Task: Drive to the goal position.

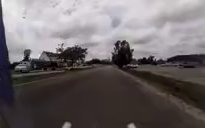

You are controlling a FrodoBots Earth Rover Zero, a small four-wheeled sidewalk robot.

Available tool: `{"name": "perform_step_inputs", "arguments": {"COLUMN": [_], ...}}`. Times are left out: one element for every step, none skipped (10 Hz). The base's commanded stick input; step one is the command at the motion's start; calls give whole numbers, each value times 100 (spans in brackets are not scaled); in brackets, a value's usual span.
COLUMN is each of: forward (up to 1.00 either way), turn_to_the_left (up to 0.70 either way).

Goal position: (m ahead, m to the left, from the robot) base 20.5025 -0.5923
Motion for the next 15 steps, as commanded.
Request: {"name": "perform_step_inputs", "arguments": {"forward": [60,60,60,60,60,60,60,60,60,60,60,60,60,60,60], "turn_to_the_left": [-14,-15,-5,0,0,0,0,0,0,0,0,0,0,0,0]}}
